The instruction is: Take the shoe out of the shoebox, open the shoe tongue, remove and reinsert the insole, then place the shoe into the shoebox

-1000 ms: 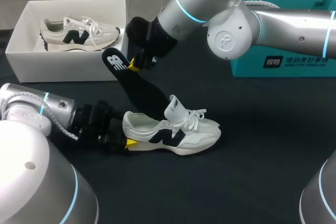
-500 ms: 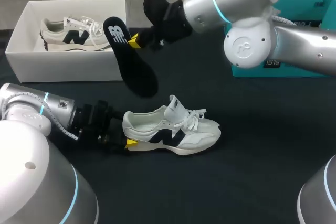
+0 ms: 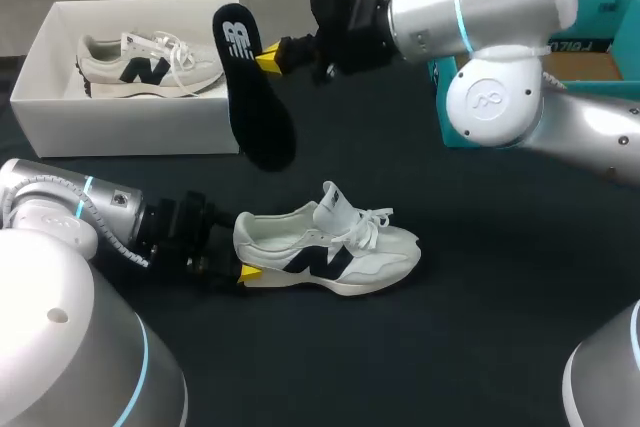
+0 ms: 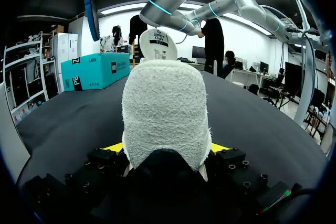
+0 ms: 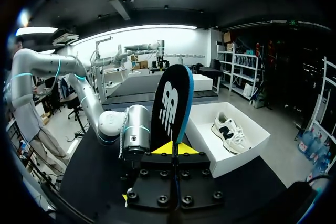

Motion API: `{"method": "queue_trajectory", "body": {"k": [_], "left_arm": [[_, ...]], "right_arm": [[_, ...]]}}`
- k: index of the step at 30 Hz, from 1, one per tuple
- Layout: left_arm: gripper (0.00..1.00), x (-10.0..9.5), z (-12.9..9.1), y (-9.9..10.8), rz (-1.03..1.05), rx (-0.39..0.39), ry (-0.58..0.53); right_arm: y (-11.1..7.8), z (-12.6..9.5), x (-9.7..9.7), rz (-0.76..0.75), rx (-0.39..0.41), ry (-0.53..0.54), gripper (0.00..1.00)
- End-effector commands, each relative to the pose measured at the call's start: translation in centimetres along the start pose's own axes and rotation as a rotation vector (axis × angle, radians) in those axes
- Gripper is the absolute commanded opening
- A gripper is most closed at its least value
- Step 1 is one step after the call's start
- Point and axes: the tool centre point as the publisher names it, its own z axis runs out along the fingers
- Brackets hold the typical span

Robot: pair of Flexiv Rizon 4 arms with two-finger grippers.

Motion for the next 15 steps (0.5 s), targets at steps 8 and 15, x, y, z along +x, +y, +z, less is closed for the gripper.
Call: {"method": "queue_trajectory", "body": {"k": [8, 15], "left_arm": [[0.00, 0.1, 0.0, 0.3, 0.000, -0.003, -0.001], [0.00, 0.1, 0.0, 0.3, 0.000, -0.003, -0.001]], "right_arm": [[0.1, -1.6, 0.2, 0.065, -0.038, -0.060, 0.00], [3.0, -6.1, 0.5, 0.248, 0.008, -0.141, 0.00]]}}
